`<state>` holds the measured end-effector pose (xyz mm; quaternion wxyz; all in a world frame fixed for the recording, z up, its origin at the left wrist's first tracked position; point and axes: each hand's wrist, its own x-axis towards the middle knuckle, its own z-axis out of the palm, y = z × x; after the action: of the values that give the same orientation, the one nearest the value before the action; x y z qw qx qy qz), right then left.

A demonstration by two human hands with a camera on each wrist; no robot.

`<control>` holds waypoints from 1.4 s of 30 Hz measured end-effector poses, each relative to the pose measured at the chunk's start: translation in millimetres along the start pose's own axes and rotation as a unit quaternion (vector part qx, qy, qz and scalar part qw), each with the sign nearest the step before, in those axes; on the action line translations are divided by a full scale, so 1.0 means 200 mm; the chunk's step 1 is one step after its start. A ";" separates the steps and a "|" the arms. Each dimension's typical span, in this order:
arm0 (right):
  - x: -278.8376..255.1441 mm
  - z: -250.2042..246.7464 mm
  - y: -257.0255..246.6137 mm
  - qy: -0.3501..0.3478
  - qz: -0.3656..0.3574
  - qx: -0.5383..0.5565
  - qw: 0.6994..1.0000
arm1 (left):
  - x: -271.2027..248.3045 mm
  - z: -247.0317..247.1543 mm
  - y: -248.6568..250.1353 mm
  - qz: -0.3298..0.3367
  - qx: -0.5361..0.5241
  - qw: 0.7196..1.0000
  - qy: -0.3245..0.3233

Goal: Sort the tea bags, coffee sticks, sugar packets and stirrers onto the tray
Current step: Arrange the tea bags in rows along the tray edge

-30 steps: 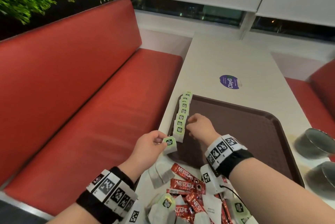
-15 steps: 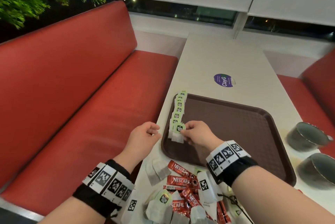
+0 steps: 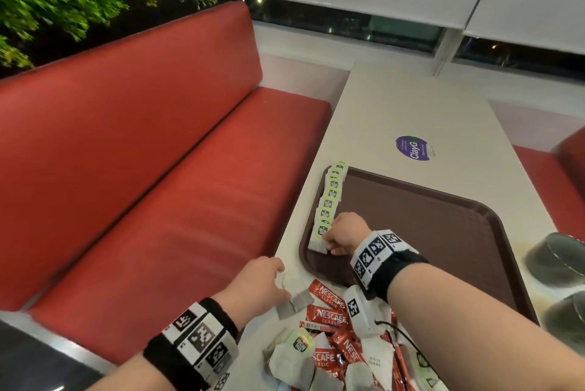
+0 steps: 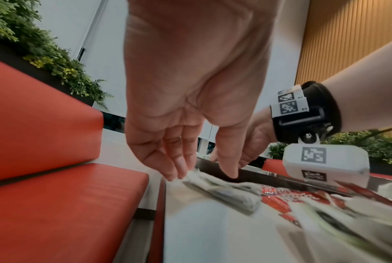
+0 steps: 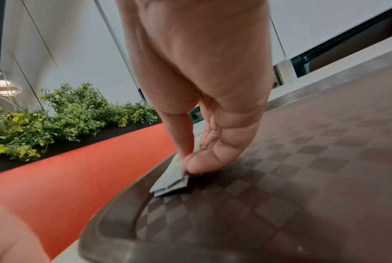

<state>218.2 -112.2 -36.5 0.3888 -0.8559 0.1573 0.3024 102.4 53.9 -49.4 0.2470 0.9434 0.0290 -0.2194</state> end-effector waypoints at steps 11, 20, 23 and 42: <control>-0.06 -0.01 0.02 0.082 -0.058 -0.052 0.994 | 0.01 0.02 0.03 -0.011 0.012 1.000 0.001; -0.34 -0.02 0.18 0.088 -0.192 0.036 0.977 | 0.03 0.02 0.04 0.010 0.035 0.999 0.010; -0.44 -0.02 0.27 0.077 -0.207 0.020 0.975 | 0.01 0.04 0.03 0.031 0.022 0.999 0.030; -0.65 0.19 0.33 0.081 -0.264 -0.209 0.938 | -0.22 0.04 -0.03 -0.007 -0.366 0.930 0.034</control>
<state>71.0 -121.5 -10.8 0.2526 -0.9503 -0.1100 0.1450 59.0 58.3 -40.3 0.5720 0.7945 0.1224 -0.1630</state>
